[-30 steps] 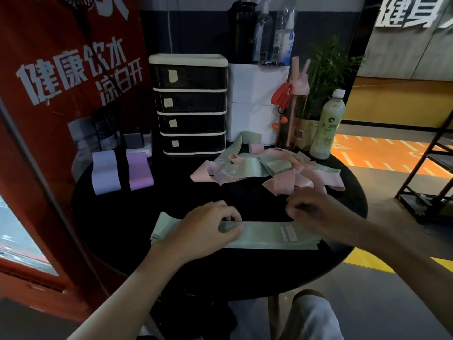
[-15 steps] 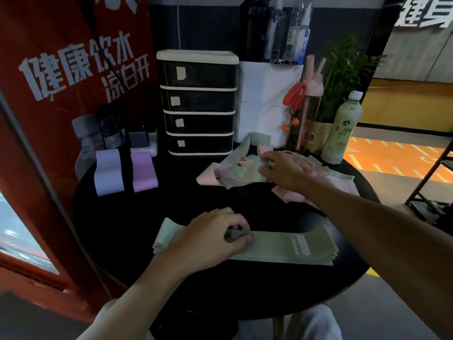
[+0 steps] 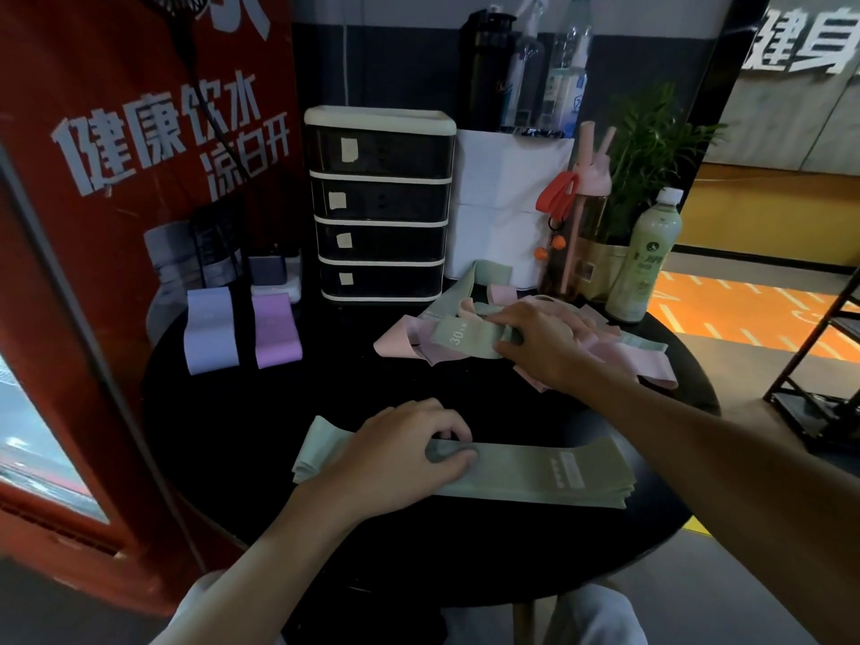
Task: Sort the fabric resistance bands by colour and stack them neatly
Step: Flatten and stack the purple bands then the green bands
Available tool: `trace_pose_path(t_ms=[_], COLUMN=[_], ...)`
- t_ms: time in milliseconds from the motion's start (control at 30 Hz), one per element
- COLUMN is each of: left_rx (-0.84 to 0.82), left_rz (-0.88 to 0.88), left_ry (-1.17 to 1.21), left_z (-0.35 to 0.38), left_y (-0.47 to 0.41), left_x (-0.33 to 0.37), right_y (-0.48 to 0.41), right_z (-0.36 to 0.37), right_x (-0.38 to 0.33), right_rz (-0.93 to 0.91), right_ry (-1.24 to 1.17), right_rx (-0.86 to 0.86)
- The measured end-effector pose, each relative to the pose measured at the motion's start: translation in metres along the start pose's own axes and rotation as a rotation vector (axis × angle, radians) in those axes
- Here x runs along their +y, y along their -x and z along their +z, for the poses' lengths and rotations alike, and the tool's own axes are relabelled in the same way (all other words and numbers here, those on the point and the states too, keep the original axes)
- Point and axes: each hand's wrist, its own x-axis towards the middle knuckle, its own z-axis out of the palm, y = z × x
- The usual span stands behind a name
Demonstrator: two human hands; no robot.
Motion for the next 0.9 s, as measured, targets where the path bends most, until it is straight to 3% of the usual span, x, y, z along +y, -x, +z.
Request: trace_pose_path(t_ms=[367, 667, 900], left_rx=[-0.022, -0.025, 0.058], left_rz=[0.010, 0.006, -0.045], left_ry=[0.008, 0.015, 0.195], left_z=[-0.001, -0.002, 0.002], left_y=[0.000, -0.001, -0.001], left_x=[0.000, -0.001, -0.003], right_y=[0.003, 0.001, 0.000], right_z=[-0.001, 0.003, -0.023], right_x=[-0.003, -0.012, -0.022], right_rz=[0.074, 0.004, -0.029], right_ry=[-0.009, 0.010, -0.130], right_rx=[0.001, 0.008, 0.094])
